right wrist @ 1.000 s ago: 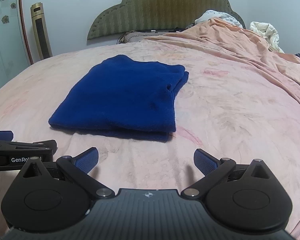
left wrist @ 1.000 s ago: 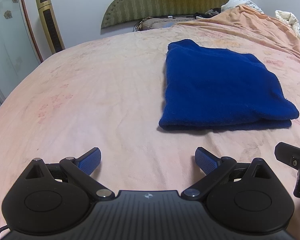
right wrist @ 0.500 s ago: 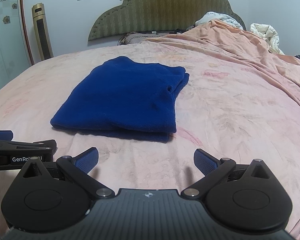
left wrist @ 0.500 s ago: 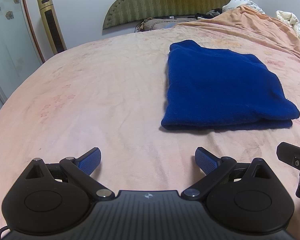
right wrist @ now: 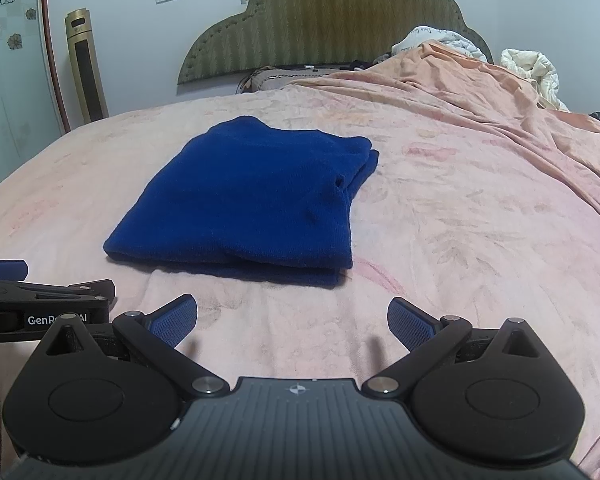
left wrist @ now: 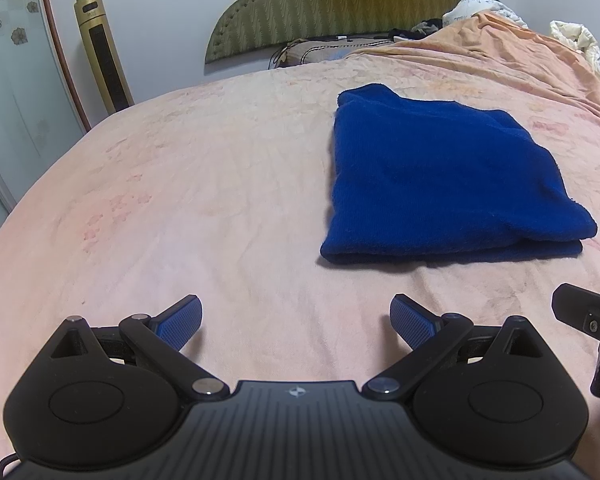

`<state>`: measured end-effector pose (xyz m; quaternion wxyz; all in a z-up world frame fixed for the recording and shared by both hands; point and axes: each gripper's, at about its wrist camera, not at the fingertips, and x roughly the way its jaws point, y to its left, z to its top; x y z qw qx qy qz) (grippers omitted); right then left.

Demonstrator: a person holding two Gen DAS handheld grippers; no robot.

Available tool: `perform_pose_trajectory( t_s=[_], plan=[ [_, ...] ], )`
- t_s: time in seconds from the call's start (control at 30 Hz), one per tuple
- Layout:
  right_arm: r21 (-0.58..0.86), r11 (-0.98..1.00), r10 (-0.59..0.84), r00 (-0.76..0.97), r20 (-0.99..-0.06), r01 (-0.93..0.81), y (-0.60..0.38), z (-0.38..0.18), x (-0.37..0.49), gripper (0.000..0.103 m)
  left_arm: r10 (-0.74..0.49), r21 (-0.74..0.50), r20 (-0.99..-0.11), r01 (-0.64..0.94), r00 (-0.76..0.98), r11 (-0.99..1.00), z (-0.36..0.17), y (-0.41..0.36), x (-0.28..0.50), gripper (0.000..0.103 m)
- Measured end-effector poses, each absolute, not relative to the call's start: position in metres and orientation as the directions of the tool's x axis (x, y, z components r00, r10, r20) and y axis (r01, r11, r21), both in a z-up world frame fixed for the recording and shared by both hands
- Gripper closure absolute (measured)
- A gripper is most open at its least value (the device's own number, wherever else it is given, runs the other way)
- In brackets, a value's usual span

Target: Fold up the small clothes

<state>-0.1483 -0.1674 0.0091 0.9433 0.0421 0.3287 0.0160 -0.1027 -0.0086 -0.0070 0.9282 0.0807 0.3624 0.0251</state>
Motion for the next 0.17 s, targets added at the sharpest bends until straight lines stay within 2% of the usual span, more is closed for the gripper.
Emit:
perform_pose_trajectory(
  t_s=[0.17],
  plan=[
    [0.088, 0.996, 0.061, 0.783, -0.619, -0.007, -0.1665, 0.0100, -0.1488, 0.001, 0.104, 0.170, -0.664, 0.014, 0.740, 0.985, -0.0064, -0.0095, -0.1026, 0.002]
  ],
)
